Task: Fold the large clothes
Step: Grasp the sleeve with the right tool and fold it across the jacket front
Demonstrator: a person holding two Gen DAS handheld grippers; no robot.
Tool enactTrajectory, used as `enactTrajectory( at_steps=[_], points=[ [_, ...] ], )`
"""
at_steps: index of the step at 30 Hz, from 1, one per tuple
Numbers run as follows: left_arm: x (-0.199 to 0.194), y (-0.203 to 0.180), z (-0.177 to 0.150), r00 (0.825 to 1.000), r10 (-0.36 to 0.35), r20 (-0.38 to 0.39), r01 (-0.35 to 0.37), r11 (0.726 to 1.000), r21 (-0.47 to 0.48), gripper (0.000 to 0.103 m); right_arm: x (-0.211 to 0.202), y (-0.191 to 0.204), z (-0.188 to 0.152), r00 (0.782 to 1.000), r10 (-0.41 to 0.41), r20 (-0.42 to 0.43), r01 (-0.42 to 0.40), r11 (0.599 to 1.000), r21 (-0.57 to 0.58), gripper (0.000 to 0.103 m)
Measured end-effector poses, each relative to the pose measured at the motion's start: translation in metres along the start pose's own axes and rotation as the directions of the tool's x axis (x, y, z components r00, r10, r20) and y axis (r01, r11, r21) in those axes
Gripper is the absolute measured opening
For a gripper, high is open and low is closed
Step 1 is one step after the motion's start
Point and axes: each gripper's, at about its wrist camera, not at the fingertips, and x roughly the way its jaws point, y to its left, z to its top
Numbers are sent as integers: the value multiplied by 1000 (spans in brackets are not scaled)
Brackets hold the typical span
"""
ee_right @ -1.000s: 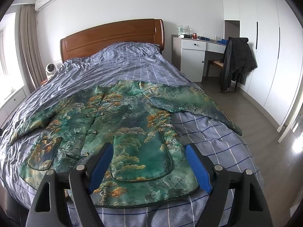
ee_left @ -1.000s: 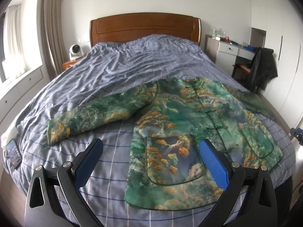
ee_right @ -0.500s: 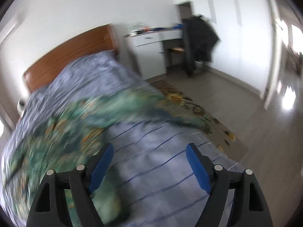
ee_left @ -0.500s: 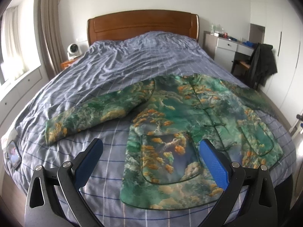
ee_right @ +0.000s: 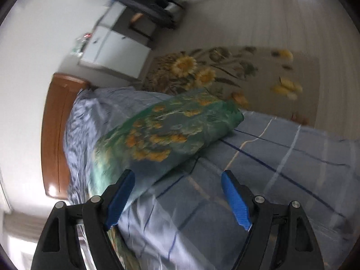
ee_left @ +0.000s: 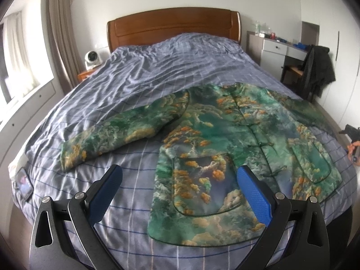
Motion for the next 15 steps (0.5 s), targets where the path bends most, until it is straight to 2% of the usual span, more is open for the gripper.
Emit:
enactTrajectory(
  at_steps=[2, 4, 7, 9, 11, 12, 15],
  points=[
    [0, 1, 0, 1000, 17, -5, -17, 1000, 6, 102, 18, -6, 3, 1000, -5, 17, 3, 998, 67, 81],
    [1, 3, 1, 999, 31, -12, -31, 999, 4, 102, 28, -7, 8, 998, 17, 68, -25, 993, 111, 81],
    [6, 7, 1, 999, 44, -29, -44, 999, -14, 102, 42, -6, 20, 993, 66, 93, -79, 987, 140, 79],
    [10, 8, 0, 998, 40, -41, -42, 999, -30, 102, 46, -4, 24, 992, 57, 111, -70, 991, 115, 67],
    [13, 8, -1, 998, 37, -48, -39, 999, -35, 102, 43, 3, 25, 990, -13, 142, 4, 998, 64, 9],
    [15, 7, -2, 998, 37, -52, -39, 999, -33, 102, 35, 9, 24, 982, -41, 182, 37, 999, 28, 9],
    [24, 3, -3, 997, 35, -70, -36, 999, -23, 102, 10, 47, 18, 957, -37, 286, 88, 982, -165, 9]
  ],
)
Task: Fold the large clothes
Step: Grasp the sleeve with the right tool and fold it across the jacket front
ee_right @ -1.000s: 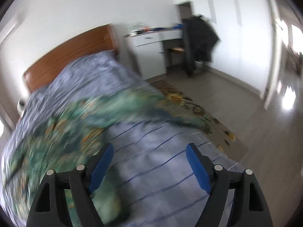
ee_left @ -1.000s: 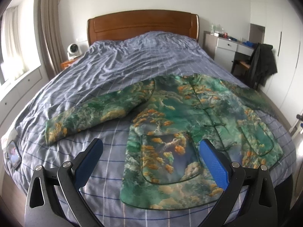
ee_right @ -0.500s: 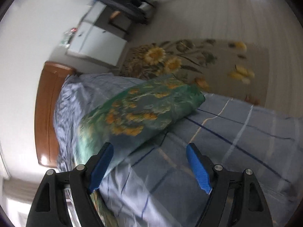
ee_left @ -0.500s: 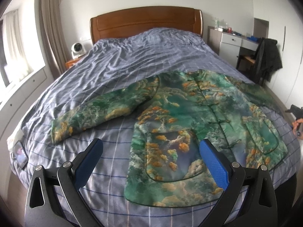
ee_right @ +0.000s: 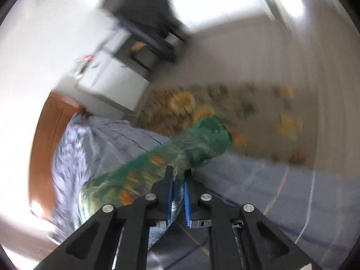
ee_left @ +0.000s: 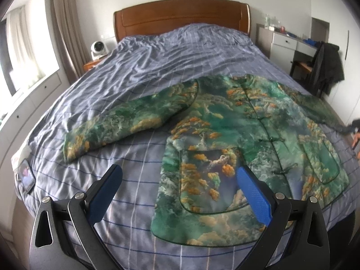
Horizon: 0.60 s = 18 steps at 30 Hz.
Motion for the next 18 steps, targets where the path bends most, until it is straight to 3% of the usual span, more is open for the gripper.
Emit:
enactTrajectory(
  at_steps=[3, 5, 8, 10, 11, 13, 15, 18],
  points=[
    [5, -4, 0, 1000, -11, -6, 11, 1000, 6, 102, -33, 55, 0, 996, 41, 75, -21, 968, -249, 8],
    [7, -7, -2, 1000, -21, -4, 21, 1000, 1, 102, -66, 100, -9, 986, 115, 123, -54, 906, -419, 8],
    [12, -8, -4, 999, -43, -13, 43, 999, -15, 102, -111, 160, -36, 962, 229, 152, -88, 781, -619, 8],
    [15, -8, -7, 998, -53, -22, 52, 998, -20, 102, -144, 204, -67, 936, 324, 135, -117, 651, -750, 8],
    [15, -8, -8, 998, -54, -24, 53, 998, -20, 102, -154, 218, -79, 929, 350, 122, -126, 607, -785, 8],
    [14, -7, -10, 998, -52, -23, 52, 998, -19, 102, -176, 251, -121, 906, 419, 63, -162, 481, -862, 8],
    [10, -3, -12, 999, -49, -15, 49, 999, -24, 102, -185, 272, -156, 892, 453, -1, -199, 391, -899, 8],
    [7, 5, -16, 999, -44, -10, 44, 998, -42, 102, -192, 290, -203, 882, 460, -102, -259, 293, -920, 8]
  ],
)
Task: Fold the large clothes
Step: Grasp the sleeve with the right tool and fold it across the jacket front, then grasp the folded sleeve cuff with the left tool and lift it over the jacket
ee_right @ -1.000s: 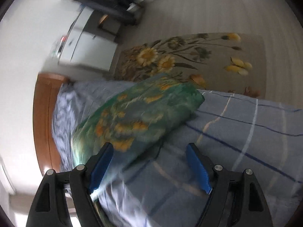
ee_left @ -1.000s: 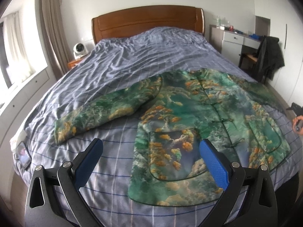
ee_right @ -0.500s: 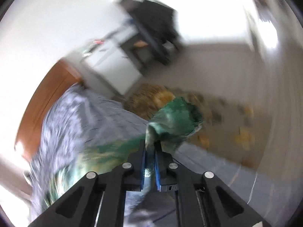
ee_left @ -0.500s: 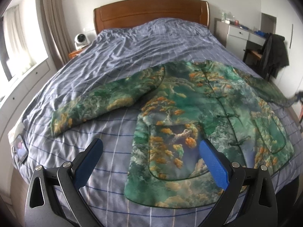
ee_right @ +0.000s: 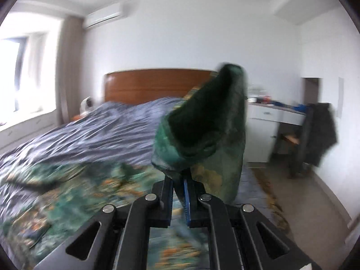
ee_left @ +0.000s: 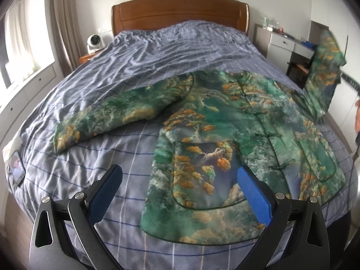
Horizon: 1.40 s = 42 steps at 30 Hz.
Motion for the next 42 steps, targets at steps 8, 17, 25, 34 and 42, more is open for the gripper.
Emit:
enactTrajectory(
  at_steps=[8, 17, 25, 34, 42],
  points=[
    [8, 14, -12, 1000, 4, -29, -5, 999, -36, 102, 28, 99, -85, 963, 142, -228, -176, 975, -136, 8],
    [26, -5, -7, 995, -59, -78, 60, 998, 11, 102, 11, 133, -161, 883, 166, -439, -244, 962, -125, 71],
    [47, -68, 18, 940, -313, -136, 322, 946, 46, 102, -49, 129, -161, 910, 163, -382, -215, 972, -99, 71],
    [85, -122, 35, 859, -441, -261, 457, 890, -1, 102, -87, 117, -148, 943, 119, -312, -134, 991, -29, 71],
    [109, -125, 48, 787, -528, -319, 515, 847, -132, 101, -97, 107, -148, 950, 99, -296, -92, 995, 38, 71]
  ],
)
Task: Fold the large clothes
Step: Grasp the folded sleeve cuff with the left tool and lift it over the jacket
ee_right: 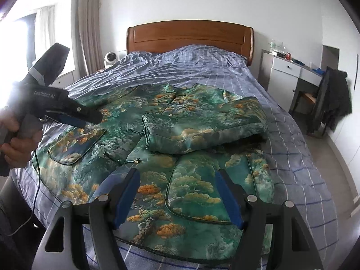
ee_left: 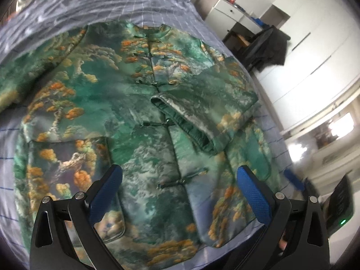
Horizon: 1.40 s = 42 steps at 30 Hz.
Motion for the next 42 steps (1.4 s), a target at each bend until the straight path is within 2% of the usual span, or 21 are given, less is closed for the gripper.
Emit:
enactTrajectory(
  at_steps=[4, 6, 8, 11, 12, 14, 19, 21, 22, 24, 27, 30, 37, 42],
  points=[
    [17, 18, 21, 990, -131, -58, 122, 982, -145, 101, -1, -4, -1, 1000, 3, -2, -3, 999, 43, 71],
    [31, 19, 27, 976, -194, -97, 175, 968, -179, 101, -5, -4, -3, 1000, -3, 10, 3, 999, 49, 71],
    [44, 14, 31, 970, -207, -123, 184, 967, -178, 100, -8, -5, -4, 1000, -4, 19, 3, 998, 57, 71],
    [68, 2, 37, 972, -173, -156, 148, 975, -165, 97, -9, -7, -6, 1000, 6, 20, -7, 997, 75, 71],
    [73, 1, 39, 972, -170, -162, 143, 976, -165, 90, -8, -7, -7, 1000, 8, 17, -9, 997, 79, 71],
    [85, -5, 44, 970, -168, -176, 139, 976, -167, 84, -8, -8, -8, 1000, 13, 14, -14, 996, 88, 71],
    [100, -14, 54, 975, -132, -181, 104, 983, -153, 82, -10, -4, -9, 999, 28, 15, -29, 996, 83, 71],
    [112, -15, 56, 971, -118, -206, 87, 984, -156, 69, -10, -2, -10, 999, 31, 13, -32, 997, 76, 71],
    [118, -15, 56, 971, -94, -221, 60, 986, -157, 66, -9, -1, -10, 999, 34, 12, -35, 997, 73, 71],
    [124, -14, 55, 972, -53, -231, 17, 988, -153, 42, -9, -1, -10, 999, 36, 9, -36, 997, 70, 71],
    [126, -13, 53, 973, -44, -226, 5, 986, -169, 17, -10, -2, -9, 999, 37, 15, -38, 997, 74, 71],
    [116, -21, 55, 980, -35, -198, 9, 992, -128, 10, -10, -3, -8, 999, 30, 14, -31, 996, 79, 71],
    [85, -50, 68, 994, 9, -104, -8, 1000, 19, 9, -14, -9, -7, 1000, 5, 10, -6, 996, 91, 71],
    [65, -47, 87, 998, 34, -44, -31, 997, 74, 7, -12, -13, -8, 1000, -4, 1, 4, 994, 107, 71]
  ],
)
